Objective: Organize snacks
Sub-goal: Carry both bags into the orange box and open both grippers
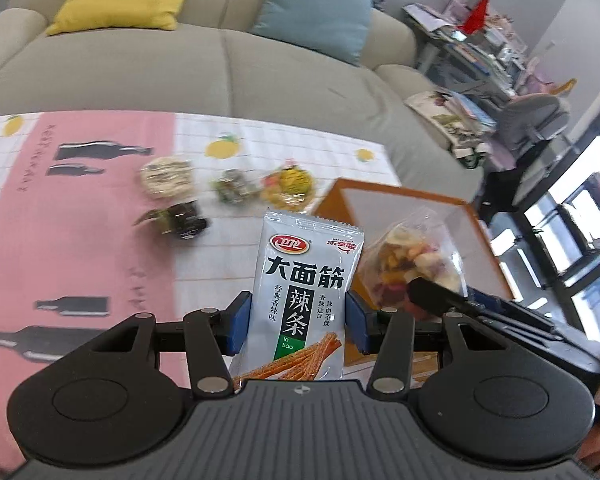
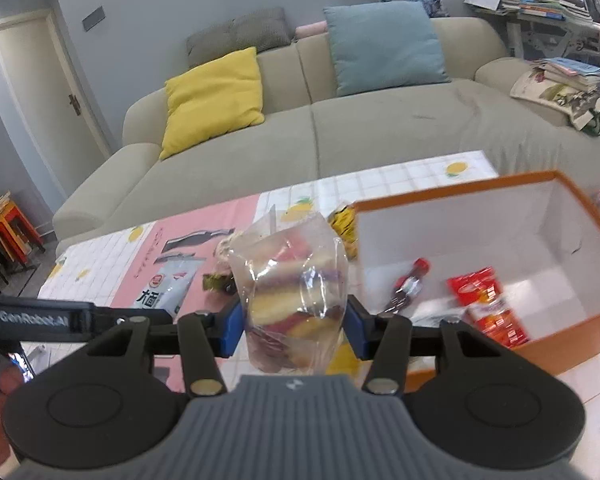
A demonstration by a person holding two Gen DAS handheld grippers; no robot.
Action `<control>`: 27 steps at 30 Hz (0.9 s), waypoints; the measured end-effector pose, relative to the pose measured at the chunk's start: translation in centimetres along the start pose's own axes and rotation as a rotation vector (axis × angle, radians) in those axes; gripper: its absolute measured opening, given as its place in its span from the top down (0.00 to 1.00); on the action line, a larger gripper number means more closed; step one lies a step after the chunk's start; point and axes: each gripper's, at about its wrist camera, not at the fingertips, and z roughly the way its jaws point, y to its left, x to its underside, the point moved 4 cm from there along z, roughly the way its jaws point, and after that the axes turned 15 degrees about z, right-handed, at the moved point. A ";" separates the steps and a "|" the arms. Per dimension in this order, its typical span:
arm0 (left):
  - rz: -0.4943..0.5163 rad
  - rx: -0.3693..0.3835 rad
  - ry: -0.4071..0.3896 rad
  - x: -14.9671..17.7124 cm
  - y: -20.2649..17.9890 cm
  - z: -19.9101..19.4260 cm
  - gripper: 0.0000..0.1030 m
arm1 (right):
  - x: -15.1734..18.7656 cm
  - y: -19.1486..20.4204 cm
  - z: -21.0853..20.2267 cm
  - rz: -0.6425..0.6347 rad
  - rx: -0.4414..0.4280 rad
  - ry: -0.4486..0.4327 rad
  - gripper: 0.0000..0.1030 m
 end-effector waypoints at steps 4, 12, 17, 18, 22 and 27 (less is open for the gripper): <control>0.017 0.064 0.011 -2.6 -2.3 1.5 0.45 | -2.5 -2.3 -1.1 0.032 0.014 0.001 0.51; 0.062 0.131 0.059 -6.8 -6.2 6.6 0.45 | -6.6 -8.4 -1.2 0.119 0.116 0.013 0.51; 0.070 0.158 0.122 -7.7 -8.1 10.6 0.45 | -7.8 -11.4 0.2 0.148 0.160 0.059 0.51; 0.077 0.157 0.134 -7.9 -8.5 11.5 0.45 | -8.0 -11.7 0.6 0.151 0.166 0.069 0.51; 0.115 0.137 0.184 -8.3 -9.9 14.0 0.45 | -8.3 -12.9 1.8 0.138 0.206 0.091 0.51; 0.158 0.096 0.268 -8.7 -11.2 17.2 0.45 | -9.0 -15.0 3.7 0.161 0.239 0.121 0.51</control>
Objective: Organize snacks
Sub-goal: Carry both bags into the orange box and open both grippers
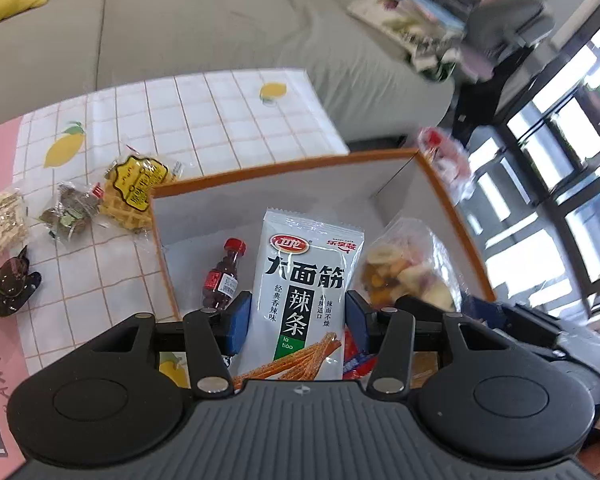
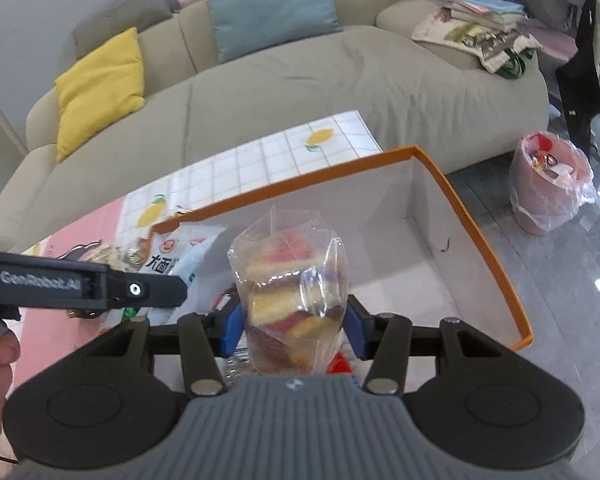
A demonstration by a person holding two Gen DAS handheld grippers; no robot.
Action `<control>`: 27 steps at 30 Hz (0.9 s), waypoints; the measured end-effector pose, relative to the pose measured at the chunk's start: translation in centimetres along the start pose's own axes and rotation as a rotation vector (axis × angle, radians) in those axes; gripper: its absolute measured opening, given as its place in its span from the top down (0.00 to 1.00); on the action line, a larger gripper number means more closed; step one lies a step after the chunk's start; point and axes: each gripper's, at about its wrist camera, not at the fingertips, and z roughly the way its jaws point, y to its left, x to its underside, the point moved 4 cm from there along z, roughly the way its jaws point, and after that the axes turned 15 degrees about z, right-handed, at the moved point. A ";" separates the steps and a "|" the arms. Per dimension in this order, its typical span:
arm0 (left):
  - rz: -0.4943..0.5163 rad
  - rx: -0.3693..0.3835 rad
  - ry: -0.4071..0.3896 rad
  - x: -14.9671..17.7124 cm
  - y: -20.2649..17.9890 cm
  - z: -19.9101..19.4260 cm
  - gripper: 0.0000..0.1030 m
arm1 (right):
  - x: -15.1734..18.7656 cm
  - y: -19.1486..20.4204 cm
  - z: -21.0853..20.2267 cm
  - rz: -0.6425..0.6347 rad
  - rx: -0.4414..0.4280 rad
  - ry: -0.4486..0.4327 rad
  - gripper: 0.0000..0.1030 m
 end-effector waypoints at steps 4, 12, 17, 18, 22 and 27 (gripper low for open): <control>0.011 -0.012 0.077 -0.4 0.1 2.4 0.45 | -0.6 -0.9 1.8 0.029 0.024 0.033 0.51; 0.066 -0.065 0.193 -0.6 0.1 5.7 0.45 | -0.6 -1.9 5.0 0.024 0.074 0.093 0.51; 0.122 -0.101 0.238 -0.6 -0.5 6.6 0.44 | -0.4 -2.3 5.9 0.020 0.098 0.108 0.51; 0.127 -0.107 0.244 -0.6 -0.6 6.7 0.44 | -0.3 -2.3 5.9 0.020 0.100 0.112 0.51; 0.146 -0.130 0.251 -0.6 -0.8 6.9 0.41 | 0.0 -2.3 6.0 0.016 0.107 0.121 0.51; 0.161 -0.139 0.240 -0.7 -0.8 6.2 0.34 | 0.0 -2.1 6.2 0.014 0.118 0.123 0.51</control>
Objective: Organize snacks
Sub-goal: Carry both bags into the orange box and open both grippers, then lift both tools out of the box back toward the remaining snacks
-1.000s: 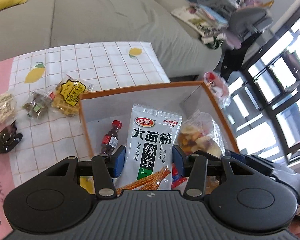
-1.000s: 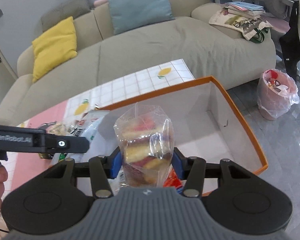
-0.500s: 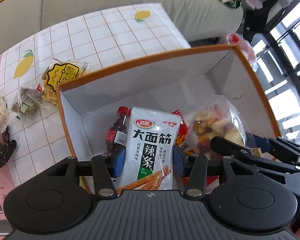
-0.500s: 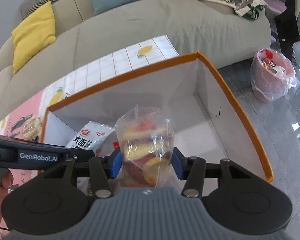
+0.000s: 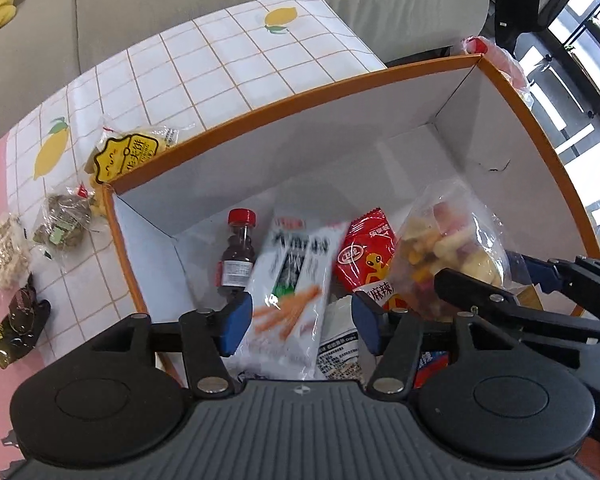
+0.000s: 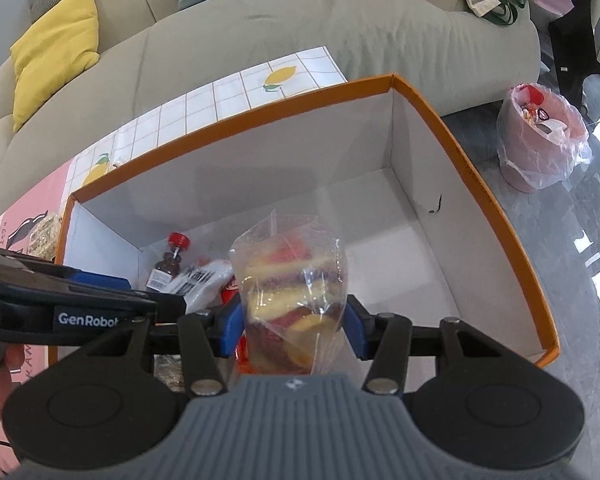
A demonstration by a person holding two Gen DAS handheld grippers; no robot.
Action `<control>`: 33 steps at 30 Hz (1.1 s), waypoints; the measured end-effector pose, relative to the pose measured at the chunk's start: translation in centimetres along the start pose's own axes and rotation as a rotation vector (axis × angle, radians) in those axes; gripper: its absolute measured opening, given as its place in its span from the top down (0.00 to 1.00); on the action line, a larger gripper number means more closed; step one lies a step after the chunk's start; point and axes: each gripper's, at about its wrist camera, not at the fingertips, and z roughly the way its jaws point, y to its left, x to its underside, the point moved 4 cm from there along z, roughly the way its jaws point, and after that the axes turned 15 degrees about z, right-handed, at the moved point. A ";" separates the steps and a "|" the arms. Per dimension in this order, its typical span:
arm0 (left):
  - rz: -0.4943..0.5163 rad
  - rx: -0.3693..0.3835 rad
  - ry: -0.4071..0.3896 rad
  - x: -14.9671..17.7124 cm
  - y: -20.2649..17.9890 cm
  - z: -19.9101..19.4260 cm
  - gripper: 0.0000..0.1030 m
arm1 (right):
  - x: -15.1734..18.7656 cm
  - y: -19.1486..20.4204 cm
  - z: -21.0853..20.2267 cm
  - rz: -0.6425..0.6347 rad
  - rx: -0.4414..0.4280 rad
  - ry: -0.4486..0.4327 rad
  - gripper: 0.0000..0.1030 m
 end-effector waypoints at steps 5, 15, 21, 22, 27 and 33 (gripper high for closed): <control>0.028 -0.008 -0.036 0.5 -0.1 -1.5 0.31 | 0.0 0.6 -0.3 -0.072 0.071 -0.009 0.51; 0.039 -0.040 -0.119 2.8 -0.3 -5.2 0.29 | 0.5 0.6 0.7 -0.128 0.209 0.037 0.51; 0.009 -0.038 -0.173 4.8 0.5 -7.6 0.29 | 0.7 1.2 0.1 -0.138 0.263 0.008 0.43; 0.004 -0.042 -0.183 5.2 0.7 -7.9 0.29 | 0.7 1.4 -0.3 -0.151 0.268 -0.011 0.38; 0.002 -0.075 -0.218 7.4 1.1 -9.6 0.28 | 1.1 2.6 -2.4 -0.207 0.278 -0.079 0.33; 0.017 -0.126 -0.238 10.5 1.5 -11.3 0.28 | 2.7 4.5 -5.4 -0.250 0.261 -0.155 0.26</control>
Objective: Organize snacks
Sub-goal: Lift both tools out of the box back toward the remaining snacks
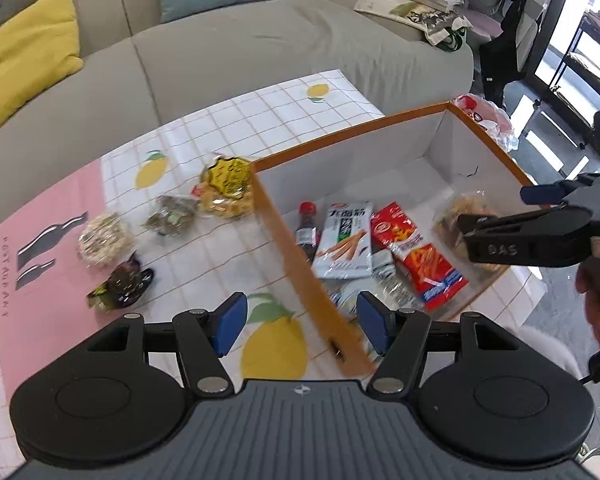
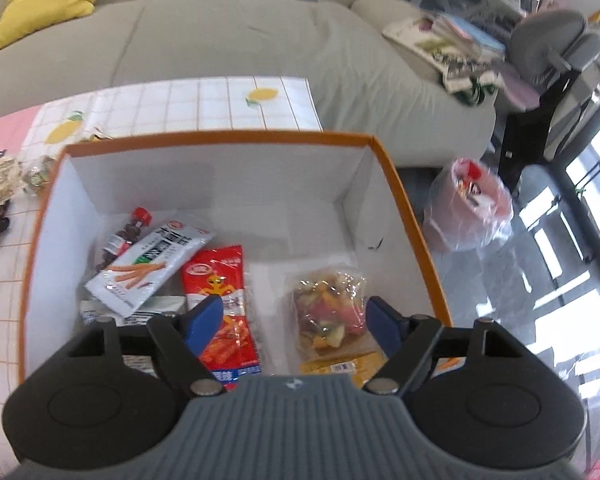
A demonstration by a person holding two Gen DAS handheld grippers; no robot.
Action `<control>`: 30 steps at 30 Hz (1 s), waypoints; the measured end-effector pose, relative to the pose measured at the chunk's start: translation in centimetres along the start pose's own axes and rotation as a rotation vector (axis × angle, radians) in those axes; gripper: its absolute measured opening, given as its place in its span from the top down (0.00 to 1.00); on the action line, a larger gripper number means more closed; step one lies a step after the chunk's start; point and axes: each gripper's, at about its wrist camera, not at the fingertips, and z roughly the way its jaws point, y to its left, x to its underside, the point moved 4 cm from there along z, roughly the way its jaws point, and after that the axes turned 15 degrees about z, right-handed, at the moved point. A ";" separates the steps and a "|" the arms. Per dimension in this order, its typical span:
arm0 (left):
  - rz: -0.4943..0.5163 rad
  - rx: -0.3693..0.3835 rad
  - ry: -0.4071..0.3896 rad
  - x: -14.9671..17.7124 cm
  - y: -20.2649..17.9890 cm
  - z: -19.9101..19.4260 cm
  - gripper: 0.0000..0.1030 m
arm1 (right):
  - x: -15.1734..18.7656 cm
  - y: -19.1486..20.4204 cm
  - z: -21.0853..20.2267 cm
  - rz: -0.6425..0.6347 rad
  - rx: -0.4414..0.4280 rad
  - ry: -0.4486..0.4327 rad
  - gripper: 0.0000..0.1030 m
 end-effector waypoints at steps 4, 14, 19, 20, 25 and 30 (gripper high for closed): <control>-0.013 -0.015 -0.010 2.2 0.8 -1.3 0.28 | 1.3 1.2 -2.7 0.022 -0.050 -0.034 0.25; -0.071 -0.096 -0.020 8.1 4.6 -4.1 0.28 | 5.5 6.6 -8.3 0.062 -0.198 -0.132 0.20; -0.086 -0.132 -0.028 10.7 6.0 -5.2 0.28 | 7.8 9.4 -9.5 0.069 -0.244 -0.142 0.20; -0.094 -0.136 -0.032 11.3 6.3 -5.3 0.28 | 8.3 10.0 -9.8 0.065 -0.248 -0.150 0.20; -0.125 -0.151 -0.064 13.6 7.5 -5.6 0.28 | 10.4 12.6 -10.9 0.036 -0.282 -0.204 0.18; -0.141 -0.156 -0.095 15.4 8.3 -5.1 0.28 | 12.0 14.4 -11.3 0.032 -0.325 -0.234 0.16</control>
